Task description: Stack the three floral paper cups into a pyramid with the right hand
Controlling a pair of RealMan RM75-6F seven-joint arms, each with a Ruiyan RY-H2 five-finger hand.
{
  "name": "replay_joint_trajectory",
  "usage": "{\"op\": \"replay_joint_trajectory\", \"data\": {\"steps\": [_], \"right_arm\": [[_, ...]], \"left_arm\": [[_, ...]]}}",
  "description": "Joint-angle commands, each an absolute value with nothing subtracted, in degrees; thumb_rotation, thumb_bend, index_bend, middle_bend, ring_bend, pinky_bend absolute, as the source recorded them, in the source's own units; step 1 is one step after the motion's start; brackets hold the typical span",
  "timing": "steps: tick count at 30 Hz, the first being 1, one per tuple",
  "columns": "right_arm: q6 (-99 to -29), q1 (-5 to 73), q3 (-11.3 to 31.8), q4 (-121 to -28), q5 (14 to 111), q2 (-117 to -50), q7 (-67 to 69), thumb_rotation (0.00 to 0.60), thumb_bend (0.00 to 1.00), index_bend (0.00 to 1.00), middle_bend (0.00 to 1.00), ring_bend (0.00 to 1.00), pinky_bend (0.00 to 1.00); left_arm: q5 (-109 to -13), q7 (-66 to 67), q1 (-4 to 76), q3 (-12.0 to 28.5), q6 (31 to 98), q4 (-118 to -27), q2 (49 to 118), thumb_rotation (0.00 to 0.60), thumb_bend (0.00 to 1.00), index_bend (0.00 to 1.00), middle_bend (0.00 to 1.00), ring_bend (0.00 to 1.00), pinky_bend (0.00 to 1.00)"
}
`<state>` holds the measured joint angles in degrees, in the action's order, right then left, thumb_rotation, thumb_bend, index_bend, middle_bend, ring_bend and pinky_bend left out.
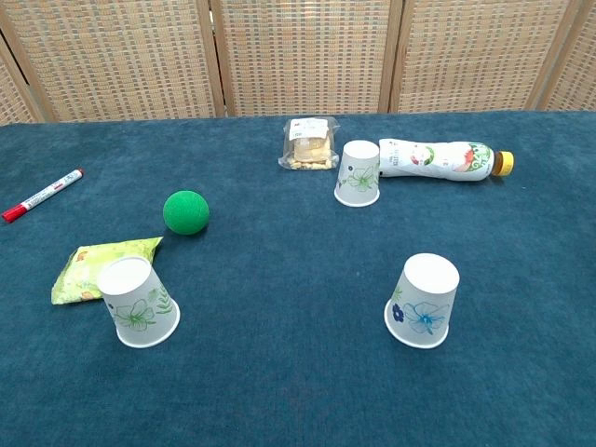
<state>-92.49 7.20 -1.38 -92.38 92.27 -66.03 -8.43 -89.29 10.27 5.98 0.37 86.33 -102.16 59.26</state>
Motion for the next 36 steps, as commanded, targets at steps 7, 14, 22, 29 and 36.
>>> {"op": "replay_joint_trajectory", "data": {"steps": [7, 14, 22, 29, 36], "right_arm": [[-92.2, 6.7, -0.9, -92.7, 92.8, -65.8, -8.3, 0.6, 0.0, 0.0, 0.0, 0.0, 0.0], [-92.4, 6.1, -0.2, -93.1, 93.2, -65.4, -8.0, 0.6, 0.0, 0.0, 0.0, 0.0, 0.0], [-91.2, 5.9, 0.3, -93.2, 92.8, -65.5, -8.6, 0.6, 0.0, 0.0, 0.0, 0.0, 0.0], [-90.4, 5.9, 0.7, -93.1, 92.5, -65.7, -8.9, 0.6, 0.0, 0.0, 0.0, 0.0, 0.0], [-89.8, 5.8, 1.0, -92.9, 92.3, -65.8, -8.8, 0.6, 0.0, 0.0, 0.0, 0.0, 0.0]], "left_arm": [[-89.1, 11.0, 6.4, 0.5, 85.2, -102.0, 59.6, 0.6, 0.0, 0.0, 0.0, 0.0, 0.0], [-93.8, 14.1, 16.8, -0.8, 68.5, -97.6, 62.1, 0.6, 0.0, 0.0, 0.0, 0.0, 0.0], [-100.8, 8.3, 26.4, -0.6, 61.5, -86.5, 71.9, 0.6, 0.0, 0.0, 0.0, 0.02, 0.1], [-100.3, 8.2, 29.3, -0.6, 58.6, -84.2, 75.6, 0.6, 0.0, 0.09, 0.04, 0.11, 0.2], [-98.9, 9.9, 31.1, -0.4, 56.9, -82.6, 78.7, 0.6, 0.0, 0.23, 0.16, 0.21, 0.29]]}}
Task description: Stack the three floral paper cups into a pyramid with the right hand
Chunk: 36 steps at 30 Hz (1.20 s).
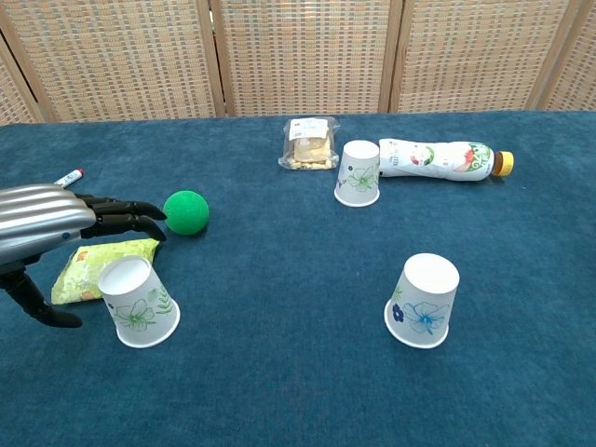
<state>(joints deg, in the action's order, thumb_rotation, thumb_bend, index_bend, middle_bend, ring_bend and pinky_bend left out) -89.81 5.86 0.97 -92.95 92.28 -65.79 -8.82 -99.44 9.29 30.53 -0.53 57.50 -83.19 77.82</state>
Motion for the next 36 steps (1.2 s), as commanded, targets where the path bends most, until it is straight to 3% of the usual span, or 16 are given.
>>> {"op": "replay_joint_trajectory", "data": {"steps": [1, 6, 9, 16, 23, 32, 36], "right_arm": [[-89.7, 5.8, 1.1, -92.9, 92.3, -65.8, -8.7, 0.6, 0.0, 0.0, 0.0, 0.0, 0.0], [-89.9, 5.7, 1.3, -92.9, 92.4, -65.7, -8.3, 0.6, 0.0, 0.0, 0.0, 0.0, 0.0], [-89.9, 5.6, 1.4, -92.9, 92.5, -65.6, -8.2, 0.6, 0.0, 0.0, 0.0, 0.0, 0.0], [-89.5, 5.5, 1.6, -93.2, 92.3, -65.5, -8.2, 0.6, 0.0, 0.0, 0.0, 0.0, 0.0], [-89.2, 5.6, 2.2, -93.7, 91.8, -65.3, -8.3, 0.6, 0.0, 0.0, 0.0, 0.0, 0.0], [-88.7, 5.2, 2.8, -93.5, 90.0, -64.9, -7.8, 0.6, 0.0, 0.0, 0.0, 0.0, 0.0], [-89.0, 4.9, 3.1, -93.4, 89.5, -64.5, -6.9, 0.6, 0.0, 0.0, 0.0, 0.0, 0.0]], "left_arm": [[-98.6, 10.2, 31.3, -0.4, 56.6, -82.4, 79.1, 0.6, 0.0, 0.28, 0.19, 0.24, 0.3], [-98.0, 11.1, 32.1, -0.1, 56.8, -81.3, 80.9, 0.6, 0.03, 0.44, 0.34, 0.36, 0.37], [-98.0, 10.4, 32.5, 0.0, 57.4, -81.4, 81.7, 0.6, 0.07, 0.49, 0.38, 0.4, 0.39], [-97.6, 9.6, 34.0, 1.1, 58.2, -83.7, 81.4, 0.6, 0.07, 0.49, 0.38, 0.4, 0.39], [-93.3, 12.6, 39.3, 6.4, 53.6, -90.2, 82.3, 0.6, 0.07, 0.49, 0.38, 0.4, 0.39], [-80.1, 28.5, 49.3, 12.5, 42.2, -91.9, 91.2, 0.6, 0.07, 0.49, 0.38, 0.4, 0.39], [-74.4, 34.5, 51.9, 12.6, 41.0, -90.2, 95.1, 0.6, 0.07, 0.49, 0.38, 0.4, 0.39]]}}
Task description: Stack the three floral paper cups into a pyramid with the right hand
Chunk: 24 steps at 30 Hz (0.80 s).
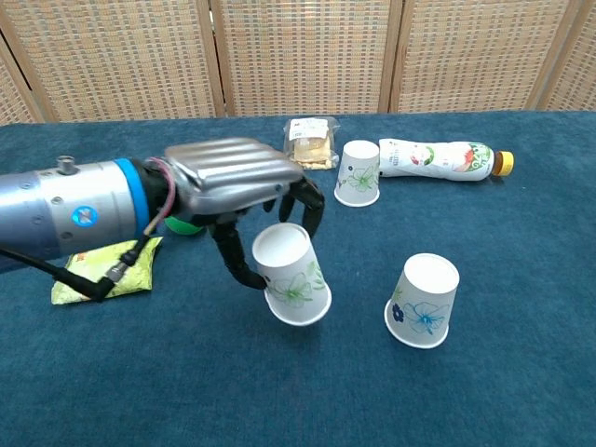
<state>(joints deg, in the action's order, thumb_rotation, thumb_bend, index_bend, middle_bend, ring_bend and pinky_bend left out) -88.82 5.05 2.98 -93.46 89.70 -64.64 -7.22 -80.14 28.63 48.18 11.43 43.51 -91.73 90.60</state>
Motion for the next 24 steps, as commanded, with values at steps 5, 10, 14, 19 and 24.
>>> {"op": "replay_joint_trajectory", "data": {"steps": [5, 10, 14, 19, 24], "right_arm": [[-89.5, 4.5, 3.4, -93.3, 89.3, -64.0, -5.8, 0.6, 0.0, 0.0, 0.0, 0.0, 0.0], [-89.5, 4.2, 3.5, -93.0, 89.2, -63.7, -4.9, 0.6, 0.0, 0.0, 0.0, 0.0, 0.0], [-89.4, 4.2, 3.6, -92.9, 89.1, -63.6, -4.5, 0.6, 0.0, 0.0, 0.0, 0.0, 0.0], [-89.4, 4.2, 3.6, -93.0, 89.3, -63.4, -4.0, 0.6, 0.0, 0.0, 0.0, 0.0, 0.0], [-89.3, 4.2, 3.7, -93.0, 89.4, -63.3, -3.8, 0.6, 0.0, 0.0, 0.0, 0.0, 0.0]], "left_arm": [[-69.5, 39.2, 54.6, 12.2, 41.4, -87.9, 99.1, 0.6, 0.07, 0.49, 0.38, 0.4, 0.39], [-66.1, 41.7, 56.2, 11.8, 42.8, -86.8, 100.8, 0.6, 0.07, 0.49, 0.38, 0.4, 0.39], [-64.8, 42.2, 57.0, 11.6, 43.5, -86.1, 101.5, 0.6, 0.07, 0.48, 0.38, 0.4, 0.39], [-63.3, 42.3, 57.8, 11.1, 44.1, -85.0, 102.3, 0.6, 0.05, 0.37, 0.27, 0.32, 0.36], [-63.5, 40.2, 58.1, 10.7, 44.6, -85.2, 102.3, 0.6, 0.0, 0.01, 0.0, 0.01, 0.14]]}}
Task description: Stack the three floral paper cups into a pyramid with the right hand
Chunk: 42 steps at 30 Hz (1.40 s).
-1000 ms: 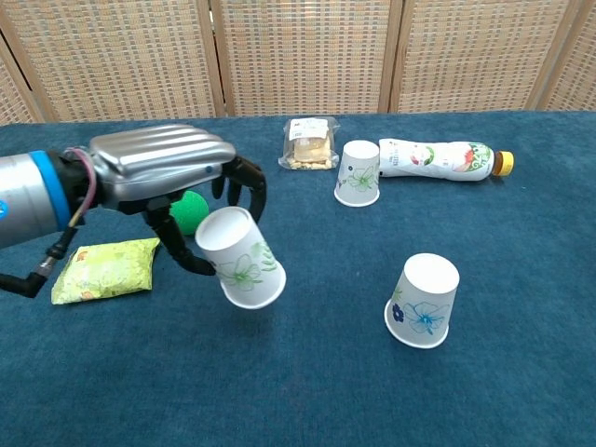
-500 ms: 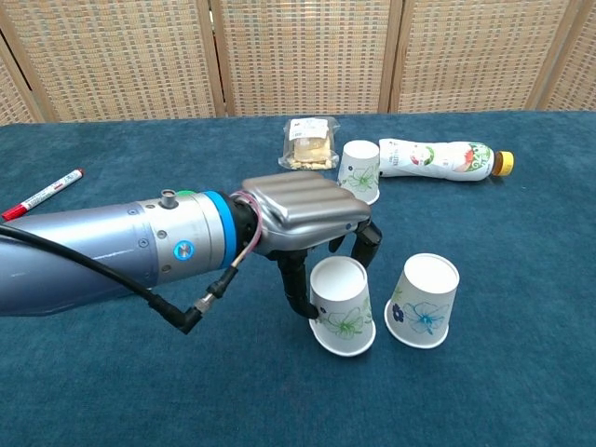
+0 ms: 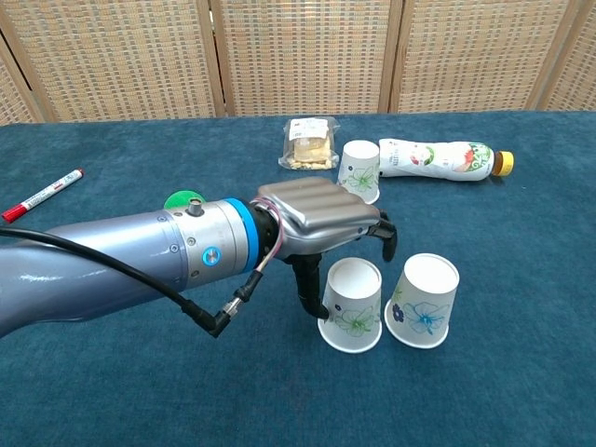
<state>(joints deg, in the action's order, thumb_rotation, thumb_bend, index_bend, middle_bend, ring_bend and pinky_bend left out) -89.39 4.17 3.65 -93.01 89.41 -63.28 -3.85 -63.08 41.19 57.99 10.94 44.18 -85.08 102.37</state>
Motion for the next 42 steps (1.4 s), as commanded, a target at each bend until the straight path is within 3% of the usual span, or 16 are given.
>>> {"op": "replay_joint_trajectory", "data": {"steps": [1, 4, 8, 16, 25, 28, 34, 42], "right_arm": [[-89.2, 4.2, 3.7, -93.0, 89.3, -63.3, -3.9, 0.6, 0.0, 0.0, 0.0, 0.0, 0.0], [-89.0, 4.3, 3.6, -93.1, 89.4, -63.3, -4.0, 0.6, 0.0, 0.0, 0.0, 0.0, 0.0], [-88.9, 4.2, 3.6, -93.3, 89.6, -63.3, -4.2, 0.6, 0.0, 0.0, 0.0, 0.0, 0.0], [-88.2, 4.4, 3.4, -93.3, 89.5, -63.8, -5.6, 0.6, 0.0, 0.01, 0.0, 0.0, 0.0], [-84.7, 7.5, 5.3, -92.2, 88.3, -65.4, -9.6, 0.6, 0.0, 0.03, 0.0, 0.0, 0.0], [-75.4, 16.3, 9.6, -95.9, 88.5, -63.9, -11.0, 0.6, 0.0, 0.05, 0.0, 0.0, 0.0], [-58.6, 29.3, 15.3, -100.2, 82.4, -62.7, -11.5, 0.6, 0.0, 0.09, 0.01, 0.0, 0.0], [-44.7, 46.2, 22.5, -93.6, 64.9, -72.7, -19.2, 0.6, 0.0, 0.12, 0.07, 0.0, 0.04]], "left_arm": [[-64.0, 39.8, 58.1, 10.6, 44.9, -85.4, 102.1, 0.6, 0.0, 0.0, 0.0, 0.0, 0.1], [-65.6, 38.9, 57.6, 10.1, 46.3, -87.2, 100.6, 0.6, 0.0, 0.0, 0.0, 0.0, 0.02], [-67.9, 38.5, 55.6, 9.6, 50.4, -92.7, 95.6, 0.6, 0.0, 0.0, 0.0, 0.0, 0.0], [-68.9, 39.1, 43.9, 7.0, 67.1, -106.2, 80.0, 0.6, 0.0, 0.0, 0.0, 0.0, 0.0], [-66.8, 28.7, 28.3, 3.3, 83.1, -110.3, 67.7, 0.6, 0.0, 0.0, 0.0, 0.0, 0.0], [-69.5, 17.3, 21.1, 0.8, 88.0, -108.6, 63.8, 0.6, 0.0, 0.0, 0.0, 0.0, 0.0], [-72.2, 10.7, 18.7, 0.3, 86.6, -104.5, 62.4, 0.6, 0.0, 0.0, 0.0, 0.0, 0.0], [-72.5, 9.2, 18.6, 1.8, 83.6, -104.2, 61.2, 0.6, 0.0, 0.0, 0.0, 0.0, 0.0]]}}
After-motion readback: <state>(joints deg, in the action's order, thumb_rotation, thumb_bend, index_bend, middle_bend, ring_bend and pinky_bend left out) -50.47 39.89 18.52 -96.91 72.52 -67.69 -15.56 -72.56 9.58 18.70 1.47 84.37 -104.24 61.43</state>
